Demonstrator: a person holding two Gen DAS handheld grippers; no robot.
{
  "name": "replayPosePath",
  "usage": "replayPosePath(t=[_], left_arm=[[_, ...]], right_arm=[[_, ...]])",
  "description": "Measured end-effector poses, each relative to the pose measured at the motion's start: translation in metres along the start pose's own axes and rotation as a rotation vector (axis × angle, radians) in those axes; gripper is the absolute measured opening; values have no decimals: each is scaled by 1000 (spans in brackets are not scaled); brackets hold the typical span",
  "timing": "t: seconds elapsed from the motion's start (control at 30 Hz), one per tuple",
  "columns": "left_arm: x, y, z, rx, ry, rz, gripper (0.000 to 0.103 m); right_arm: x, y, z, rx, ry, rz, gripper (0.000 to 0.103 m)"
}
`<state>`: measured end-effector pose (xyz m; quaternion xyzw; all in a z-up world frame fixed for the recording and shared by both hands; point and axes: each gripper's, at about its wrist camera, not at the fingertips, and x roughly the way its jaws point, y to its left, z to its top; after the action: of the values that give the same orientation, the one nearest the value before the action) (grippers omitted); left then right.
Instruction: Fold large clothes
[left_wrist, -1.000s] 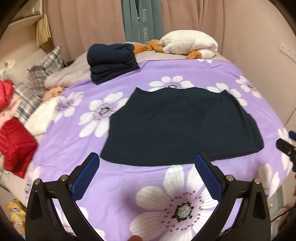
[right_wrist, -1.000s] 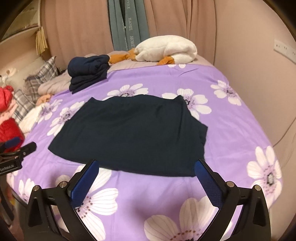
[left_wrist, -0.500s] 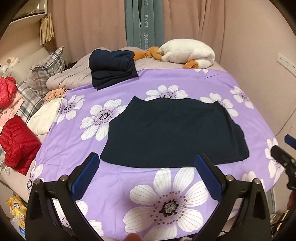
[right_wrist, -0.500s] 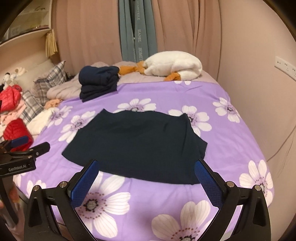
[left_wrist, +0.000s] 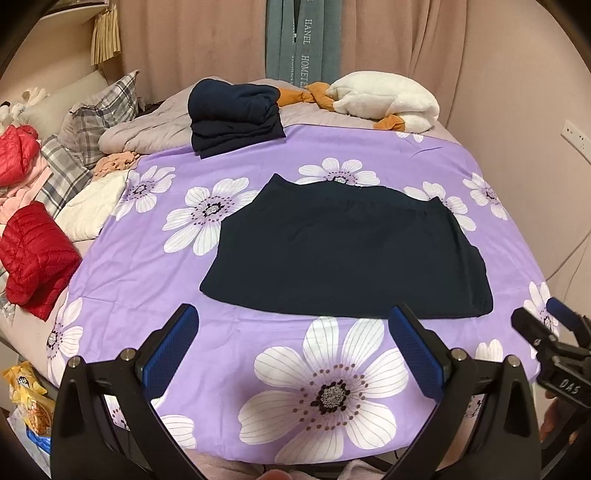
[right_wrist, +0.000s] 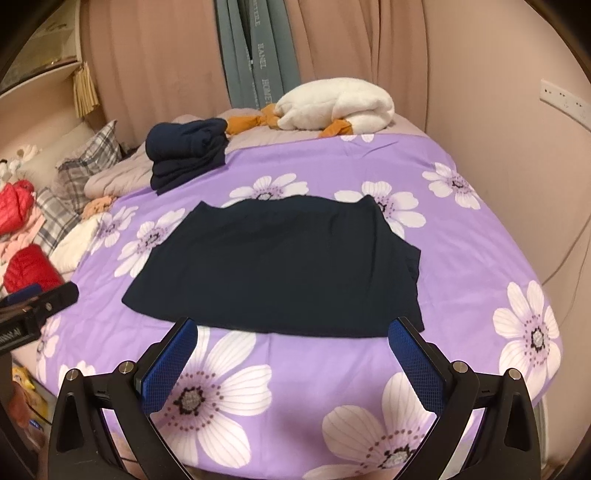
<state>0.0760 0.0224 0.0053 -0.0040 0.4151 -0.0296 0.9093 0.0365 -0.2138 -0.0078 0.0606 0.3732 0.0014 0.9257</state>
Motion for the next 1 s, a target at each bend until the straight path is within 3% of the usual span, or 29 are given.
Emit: replayPosePath(t=[0.63, 1.0], left_arm=[[3, -9, -8, 59, 26, -44, 103], [2, -16, -9, 88, 22, -17, 103]], right_arm=[[-6, -5, -9, 18, 8, -31, 102], [-8, -10, -9, 25, 4, -45, 102]])
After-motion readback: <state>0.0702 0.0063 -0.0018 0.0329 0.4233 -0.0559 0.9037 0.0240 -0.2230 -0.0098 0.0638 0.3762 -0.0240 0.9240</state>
